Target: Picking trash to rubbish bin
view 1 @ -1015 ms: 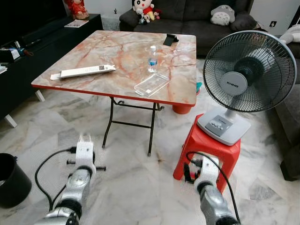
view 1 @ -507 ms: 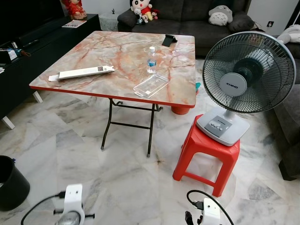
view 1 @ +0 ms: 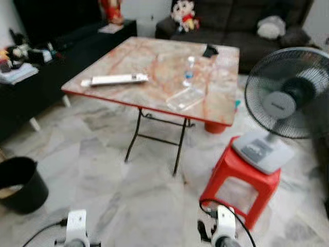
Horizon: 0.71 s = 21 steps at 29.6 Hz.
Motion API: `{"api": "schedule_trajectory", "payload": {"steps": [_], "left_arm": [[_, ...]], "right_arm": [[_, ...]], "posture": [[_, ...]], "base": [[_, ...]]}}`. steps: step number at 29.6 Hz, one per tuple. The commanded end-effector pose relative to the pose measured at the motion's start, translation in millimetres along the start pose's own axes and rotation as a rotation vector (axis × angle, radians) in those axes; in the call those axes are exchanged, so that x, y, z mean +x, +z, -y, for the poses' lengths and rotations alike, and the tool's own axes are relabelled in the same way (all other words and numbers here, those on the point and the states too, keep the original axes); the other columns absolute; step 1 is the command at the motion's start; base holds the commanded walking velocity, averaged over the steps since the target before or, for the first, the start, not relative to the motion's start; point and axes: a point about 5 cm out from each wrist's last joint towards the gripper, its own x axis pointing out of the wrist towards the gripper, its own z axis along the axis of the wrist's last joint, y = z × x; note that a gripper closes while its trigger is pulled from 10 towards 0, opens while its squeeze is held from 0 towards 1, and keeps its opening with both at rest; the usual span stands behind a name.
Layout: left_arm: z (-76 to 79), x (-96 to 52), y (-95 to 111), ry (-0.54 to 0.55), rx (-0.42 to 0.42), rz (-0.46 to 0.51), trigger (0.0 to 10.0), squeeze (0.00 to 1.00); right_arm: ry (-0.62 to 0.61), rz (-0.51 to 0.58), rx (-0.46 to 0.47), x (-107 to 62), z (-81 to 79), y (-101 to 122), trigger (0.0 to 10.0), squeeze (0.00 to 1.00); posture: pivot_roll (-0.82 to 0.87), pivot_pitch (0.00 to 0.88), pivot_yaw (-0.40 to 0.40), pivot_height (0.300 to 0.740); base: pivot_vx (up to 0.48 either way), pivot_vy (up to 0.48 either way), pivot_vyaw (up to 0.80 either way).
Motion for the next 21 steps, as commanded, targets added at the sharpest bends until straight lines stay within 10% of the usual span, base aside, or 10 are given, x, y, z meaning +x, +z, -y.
{"api": "schedule_trajectory", "payload": {"steps": [1, 21], "left_arm": [[-1.4, -0.5, -4.0, 0.009, -0.016, -0.021, 10.0, 0.0], [-1.6, -2.6, -13.1, 0.013, -0.038, -0.041, 10.0, 0.0]], "right_arm": [[0.003, 0.019, -0.017, 1.2, -1.1, 5.8, 10.0, 0.0], [-0.008, 0.02, -0.023, -0.1, 3.9, 3.5, 10.0, 0.0]], "posture": [[0.02, 0.0, -0.004, 0.74], [0.02, 0.022, -0.018, 0.74]], "base": [[0.27, 0.0, 0.58], [0.298, 0.0, 0.39]]}}
